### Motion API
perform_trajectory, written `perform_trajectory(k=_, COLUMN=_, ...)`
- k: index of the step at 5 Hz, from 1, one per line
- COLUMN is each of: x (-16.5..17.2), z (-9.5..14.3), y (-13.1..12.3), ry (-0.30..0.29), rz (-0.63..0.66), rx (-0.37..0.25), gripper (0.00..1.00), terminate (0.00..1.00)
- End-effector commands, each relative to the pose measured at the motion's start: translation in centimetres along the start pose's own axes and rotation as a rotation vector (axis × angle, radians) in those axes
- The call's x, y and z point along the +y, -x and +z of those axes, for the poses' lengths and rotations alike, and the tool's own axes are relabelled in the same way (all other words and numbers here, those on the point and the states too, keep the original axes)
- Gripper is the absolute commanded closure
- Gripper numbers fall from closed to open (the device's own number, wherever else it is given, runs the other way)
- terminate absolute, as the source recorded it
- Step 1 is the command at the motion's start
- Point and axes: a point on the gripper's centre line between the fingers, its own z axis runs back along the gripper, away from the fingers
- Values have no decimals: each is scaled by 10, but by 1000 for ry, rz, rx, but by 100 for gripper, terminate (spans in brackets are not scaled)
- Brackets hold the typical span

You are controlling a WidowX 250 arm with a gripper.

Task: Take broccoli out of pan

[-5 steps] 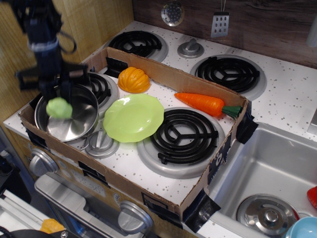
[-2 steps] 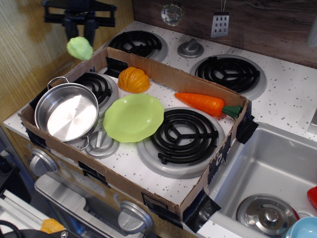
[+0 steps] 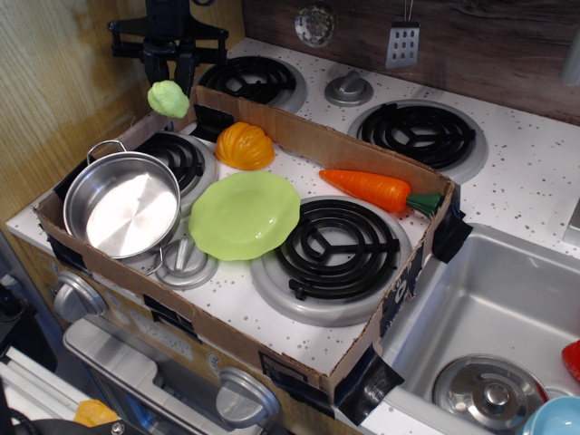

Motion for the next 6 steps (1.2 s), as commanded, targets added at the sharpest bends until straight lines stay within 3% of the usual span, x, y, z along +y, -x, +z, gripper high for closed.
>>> perform_trajectory(k=1, x=-1, z=6, y=1, ry=24, rz=19, rx=-48, gripper=100, terminate=0)
perform_trajectory(k=4, x=-5, z=-15, y=24, ry=83, rz=51, rx=-16, gripper=100, terminate=0)
perform_trajectory(k=5, x=7, z=-8, y=20, ry=81, rz=24, rx=-35, gripper=0, terminate=0)
perform_trajectory(k=6, x=13, z=-3, y=16, ry=40, rz=18, rx=-33, gripper=0, terminate=0)
